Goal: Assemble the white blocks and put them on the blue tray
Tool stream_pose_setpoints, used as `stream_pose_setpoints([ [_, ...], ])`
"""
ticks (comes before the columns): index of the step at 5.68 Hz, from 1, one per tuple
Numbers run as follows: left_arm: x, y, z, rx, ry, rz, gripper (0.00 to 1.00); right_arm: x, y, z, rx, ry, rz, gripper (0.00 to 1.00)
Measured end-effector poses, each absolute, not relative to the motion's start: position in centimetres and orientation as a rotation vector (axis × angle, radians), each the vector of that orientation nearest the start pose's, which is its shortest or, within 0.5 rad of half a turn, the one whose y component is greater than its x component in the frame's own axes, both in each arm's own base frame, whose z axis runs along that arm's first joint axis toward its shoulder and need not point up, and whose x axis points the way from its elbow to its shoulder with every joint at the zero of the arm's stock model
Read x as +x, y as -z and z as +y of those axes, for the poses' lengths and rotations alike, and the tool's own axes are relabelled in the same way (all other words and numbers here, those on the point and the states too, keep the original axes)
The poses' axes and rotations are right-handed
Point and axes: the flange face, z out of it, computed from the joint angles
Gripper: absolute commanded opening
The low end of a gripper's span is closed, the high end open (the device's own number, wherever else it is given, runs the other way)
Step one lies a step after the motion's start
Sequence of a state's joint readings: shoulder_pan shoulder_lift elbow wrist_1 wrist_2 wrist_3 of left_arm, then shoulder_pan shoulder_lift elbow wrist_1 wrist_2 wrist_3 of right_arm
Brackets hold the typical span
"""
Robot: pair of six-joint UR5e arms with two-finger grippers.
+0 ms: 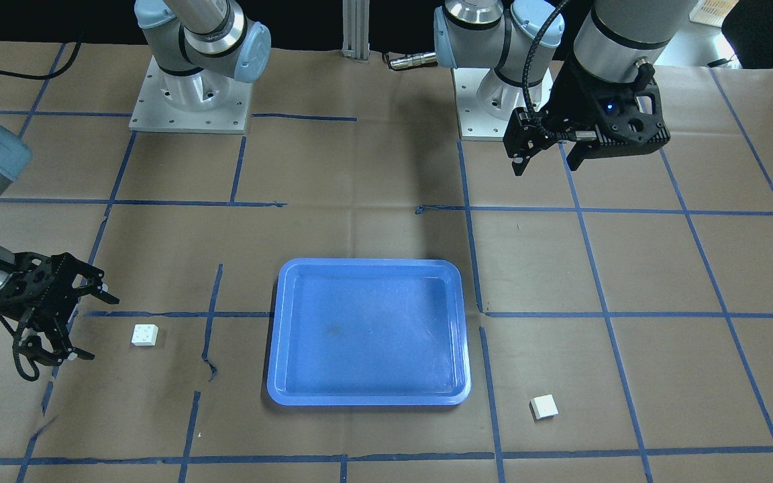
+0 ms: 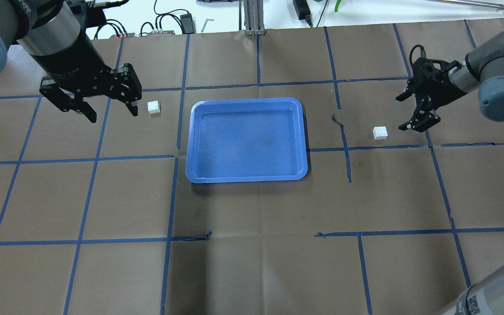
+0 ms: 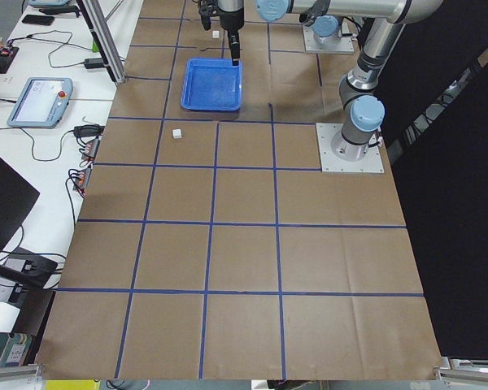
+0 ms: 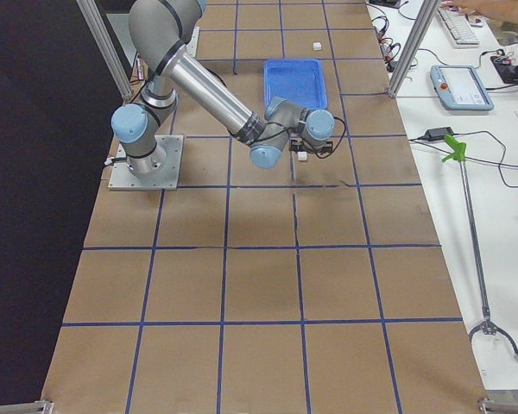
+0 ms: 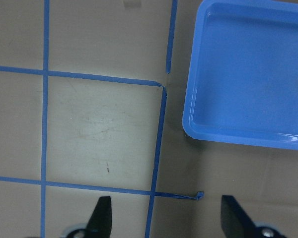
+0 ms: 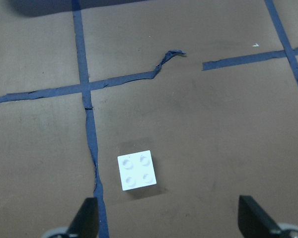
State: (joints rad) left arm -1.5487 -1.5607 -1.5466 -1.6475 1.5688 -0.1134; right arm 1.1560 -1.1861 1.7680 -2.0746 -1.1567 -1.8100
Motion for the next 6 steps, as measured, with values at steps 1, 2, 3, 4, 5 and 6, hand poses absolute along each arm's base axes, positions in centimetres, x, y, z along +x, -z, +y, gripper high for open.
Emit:
stream_pose_setpoints([
  [1,-12.3,-49.7,-48.6,-0.210,-0.063,3.136,0.96,-6.9,-26.2,-59.8,-1.728,0.478,2.286,1.00],
  [2,-12.4,-49.8,-48.7,-0.210,-0.055,3.141,0.99,-5.7,-28.7,-59.3,-1.632,0.450,2.395,1.00],
  [3,-12.5,-49.8,-48.7,-0.208,-0.048,3.146,0.99,-4.0,-31.1,-58.6,-1.558,0.407,2.483,1.00],
  [4,-12.6,-49.6,-48.8,-0.173,-0.053,3.150,0.99,-2.1,-33.6,-57.9,-1.419,0.346,2.586,1.00],
  [5,-12.6,-49.4,-48.9,-0.136,-0.057,3.152,0.99,-0.1,-36.1,-57.6,-1.211,0.260,2.699,1.00],
  [6,-12.6,-49.5,-48.8,-0.118,-0.055,3.153,0.99,2.1,-38.1,-57.5,-1.044,0.167,2.774,1.00],
])
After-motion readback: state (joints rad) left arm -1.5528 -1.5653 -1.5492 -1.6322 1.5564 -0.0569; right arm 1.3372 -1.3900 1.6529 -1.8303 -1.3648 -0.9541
